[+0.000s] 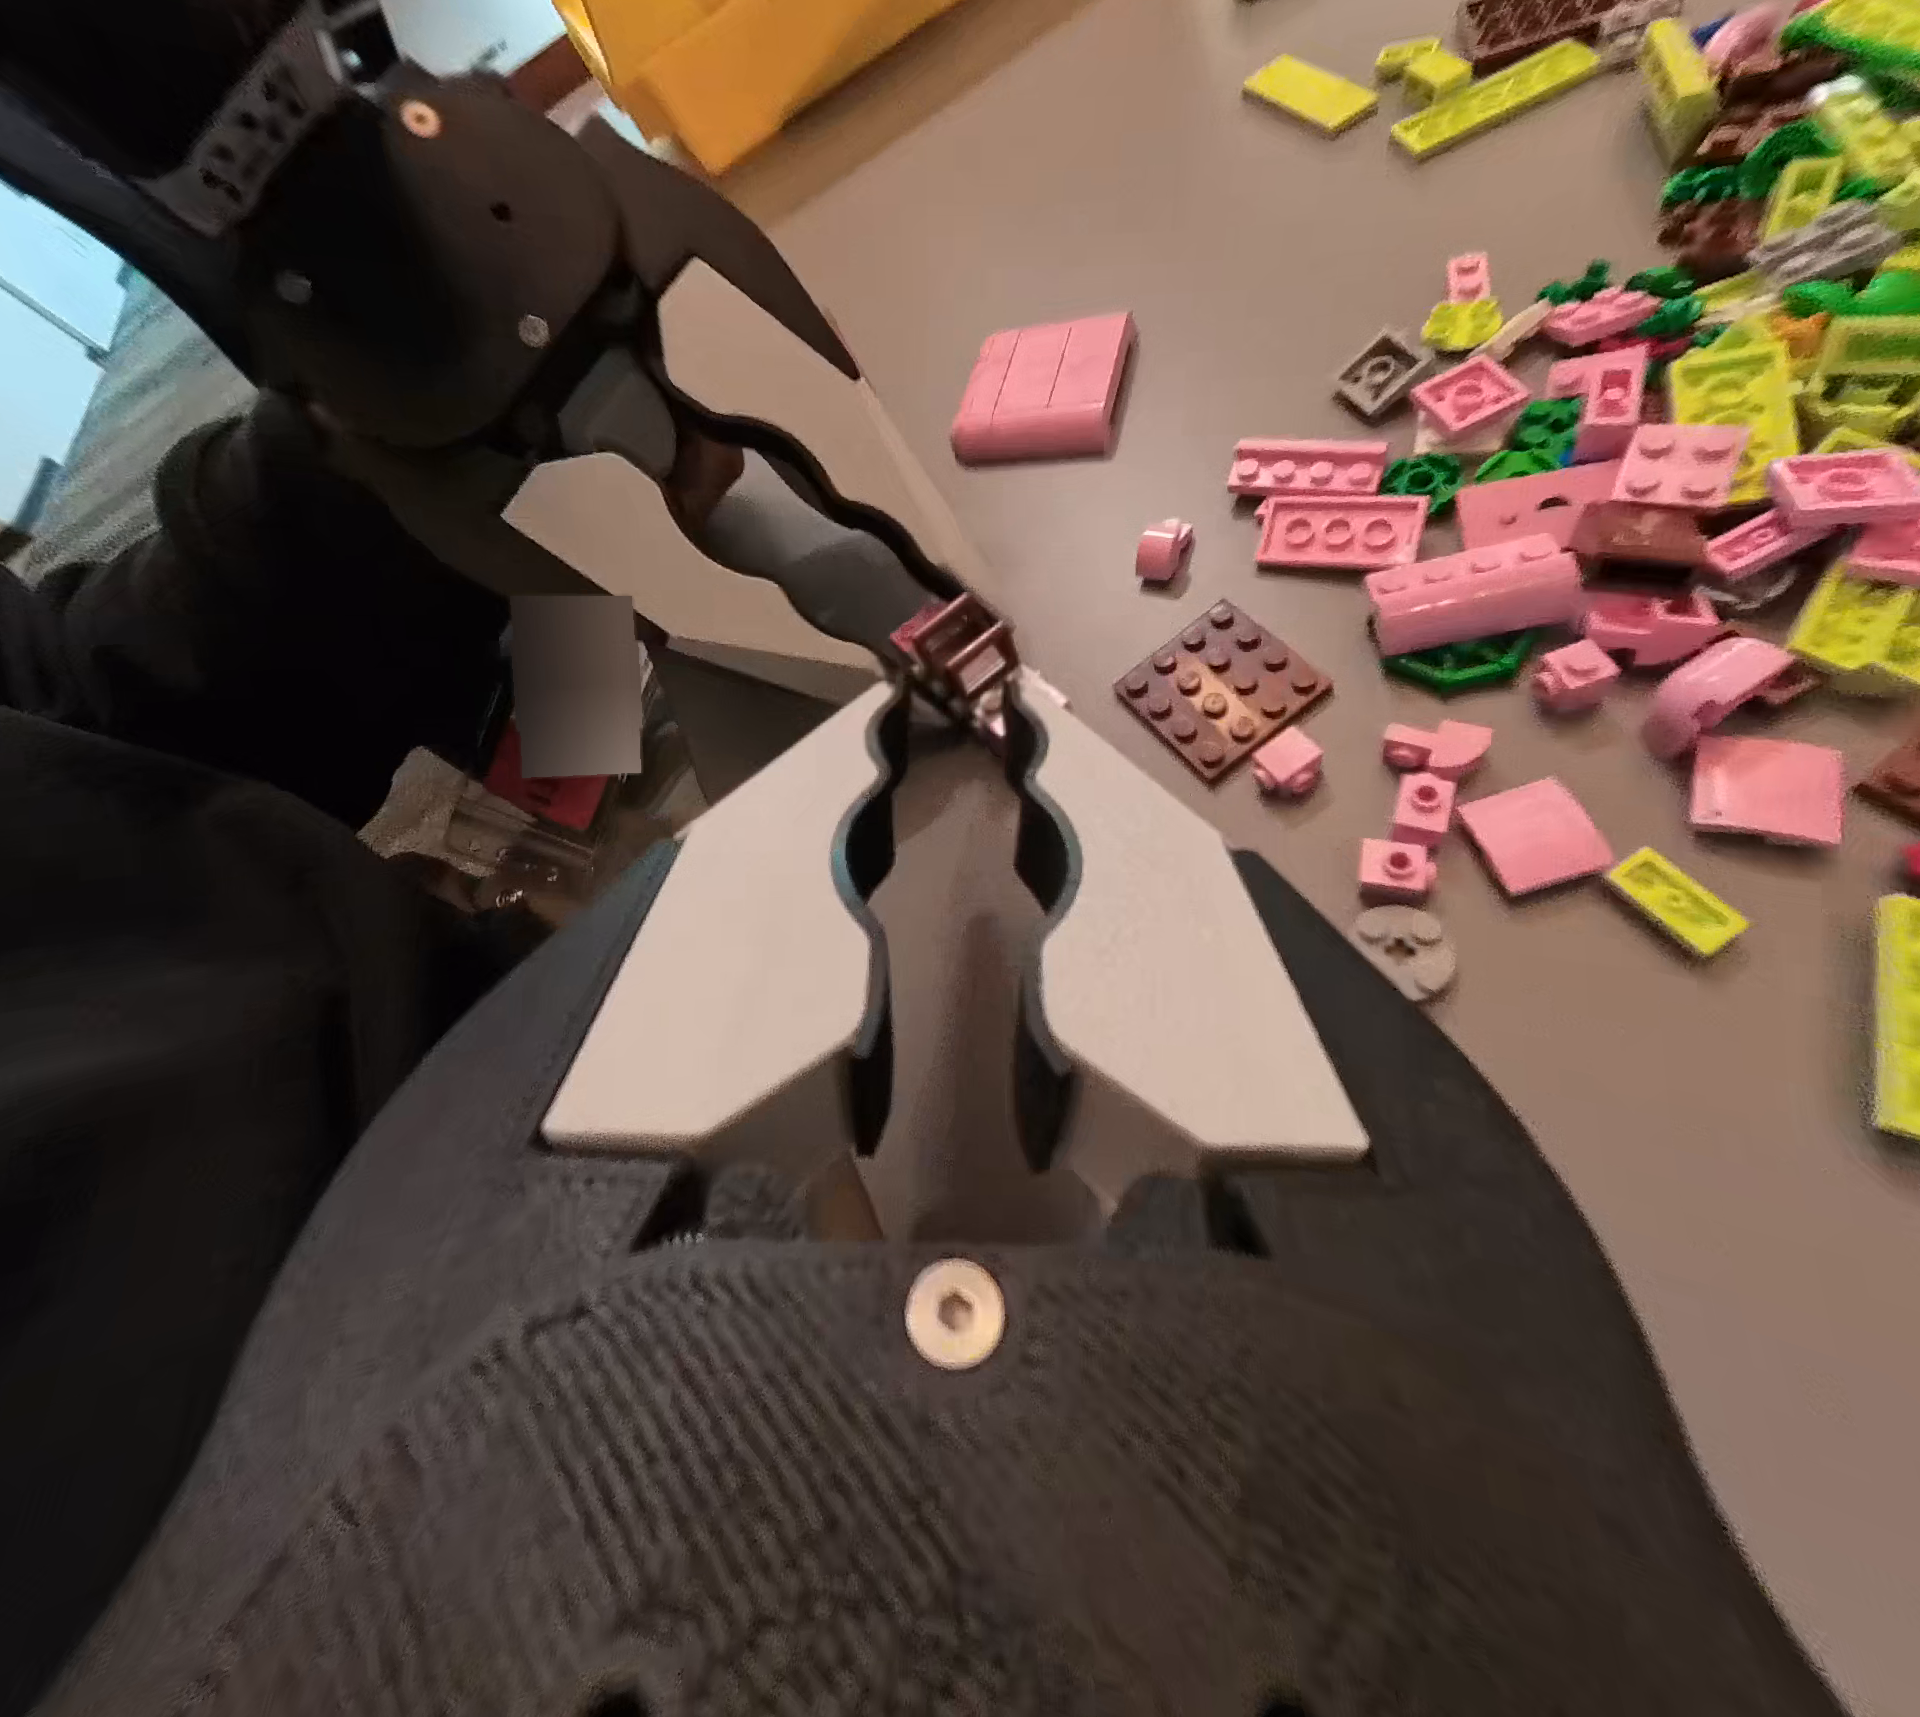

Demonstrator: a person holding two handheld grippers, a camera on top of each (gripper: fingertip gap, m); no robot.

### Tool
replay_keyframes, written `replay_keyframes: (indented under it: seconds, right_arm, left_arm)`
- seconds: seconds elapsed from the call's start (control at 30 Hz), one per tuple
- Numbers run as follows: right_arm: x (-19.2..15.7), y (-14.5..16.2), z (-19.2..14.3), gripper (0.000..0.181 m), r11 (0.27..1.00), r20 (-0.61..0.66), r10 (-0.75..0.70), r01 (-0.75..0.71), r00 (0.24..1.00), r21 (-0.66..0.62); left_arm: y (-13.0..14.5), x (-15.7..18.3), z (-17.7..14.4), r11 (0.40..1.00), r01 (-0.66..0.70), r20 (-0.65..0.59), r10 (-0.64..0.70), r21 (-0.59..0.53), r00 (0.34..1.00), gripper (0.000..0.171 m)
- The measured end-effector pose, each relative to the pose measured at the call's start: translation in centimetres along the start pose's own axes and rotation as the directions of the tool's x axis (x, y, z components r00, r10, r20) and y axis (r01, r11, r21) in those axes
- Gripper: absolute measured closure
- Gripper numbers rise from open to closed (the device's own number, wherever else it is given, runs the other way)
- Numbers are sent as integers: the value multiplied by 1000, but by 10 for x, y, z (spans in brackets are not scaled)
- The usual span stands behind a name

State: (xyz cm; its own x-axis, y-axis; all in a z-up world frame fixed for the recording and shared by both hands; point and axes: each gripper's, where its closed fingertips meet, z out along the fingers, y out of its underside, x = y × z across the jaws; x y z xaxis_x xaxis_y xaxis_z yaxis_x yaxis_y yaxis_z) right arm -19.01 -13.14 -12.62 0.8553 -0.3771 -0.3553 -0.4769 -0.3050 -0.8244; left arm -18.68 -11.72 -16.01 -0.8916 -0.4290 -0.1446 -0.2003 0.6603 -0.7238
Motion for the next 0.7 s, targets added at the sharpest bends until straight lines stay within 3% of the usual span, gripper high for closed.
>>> replay_keyframes:
  seconds: [0.13, 0.47, 0.7]
  right_arm:
    - [-2, -6, 5, 169, 1000, 2, 4, -4, 1000, 20]
    - [-2, 8, 13, 175, 996, 13, -4, 5, 1000, -84]
    - [3, 10, 11, 178, 994, -21, -5, 3, 1000, -107]
  left_arm:
    - [0, 6, 0, 1000, -28, 12, 28, 0, 1000, 150]
    - [0, 11, 0, 996, -90, 39, 90, -6, 995, 150]
    - [-7, 9, 5, 996, -69, 306, 81, -50, 949, 152]
